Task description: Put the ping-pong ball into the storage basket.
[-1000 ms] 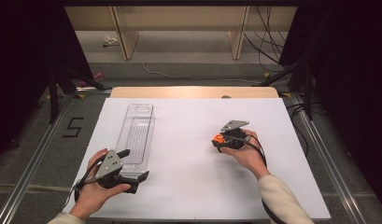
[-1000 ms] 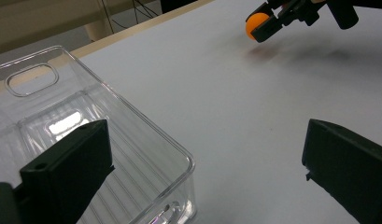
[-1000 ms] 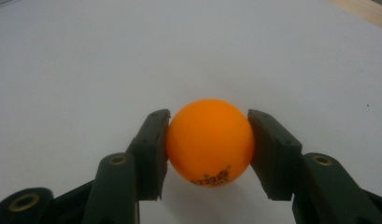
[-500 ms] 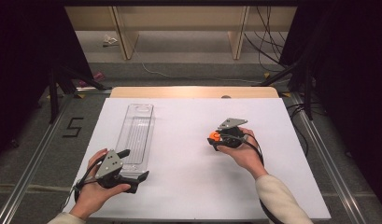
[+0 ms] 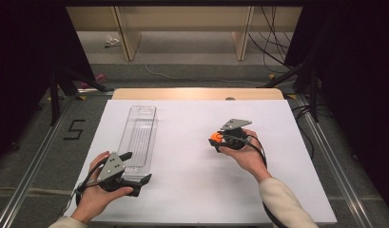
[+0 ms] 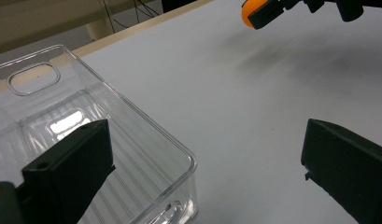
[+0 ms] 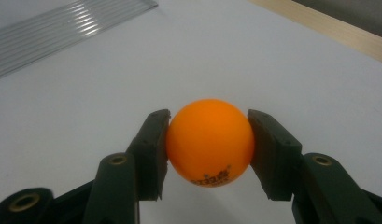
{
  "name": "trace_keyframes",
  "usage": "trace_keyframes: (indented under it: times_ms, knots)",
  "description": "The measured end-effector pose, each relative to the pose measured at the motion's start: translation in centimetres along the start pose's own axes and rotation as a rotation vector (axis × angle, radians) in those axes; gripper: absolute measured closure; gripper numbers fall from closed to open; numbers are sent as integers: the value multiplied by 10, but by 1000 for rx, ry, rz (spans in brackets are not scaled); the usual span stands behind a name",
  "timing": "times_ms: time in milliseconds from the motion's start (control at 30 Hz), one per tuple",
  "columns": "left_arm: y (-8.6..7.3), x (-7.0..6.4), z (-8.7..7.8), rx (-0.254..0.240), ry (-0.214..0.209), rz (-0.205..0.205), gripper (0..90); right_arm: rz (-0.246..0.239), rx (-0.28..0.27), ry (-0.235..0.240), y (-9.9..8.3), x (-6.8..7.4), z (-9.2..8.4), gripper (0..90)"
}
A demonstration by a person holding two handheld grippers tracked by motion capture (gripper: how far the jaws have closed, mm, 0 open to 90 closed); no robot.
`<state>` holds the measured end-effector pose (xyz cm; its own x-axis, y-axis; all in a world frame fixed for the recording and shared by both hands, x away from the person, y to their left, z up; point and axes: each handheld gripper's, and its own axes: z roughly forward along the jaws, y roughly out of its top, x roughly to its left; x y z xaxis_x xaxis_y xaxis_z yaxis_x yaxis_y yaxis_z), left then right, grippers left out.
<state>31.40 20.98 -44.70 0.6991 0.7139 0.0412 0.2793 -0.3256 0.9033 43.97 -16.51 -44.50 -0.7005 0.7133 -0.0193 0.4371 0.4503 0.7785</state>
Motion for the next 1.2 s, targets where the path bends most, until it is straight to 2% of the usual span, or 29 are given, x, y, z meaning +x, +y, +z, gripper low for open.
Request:
trace_keyframes:
  times_ms: [1200]
  knots:
    - [0,0,-1,-5,0,1,21,-20,-71,17,20,14,3,513]
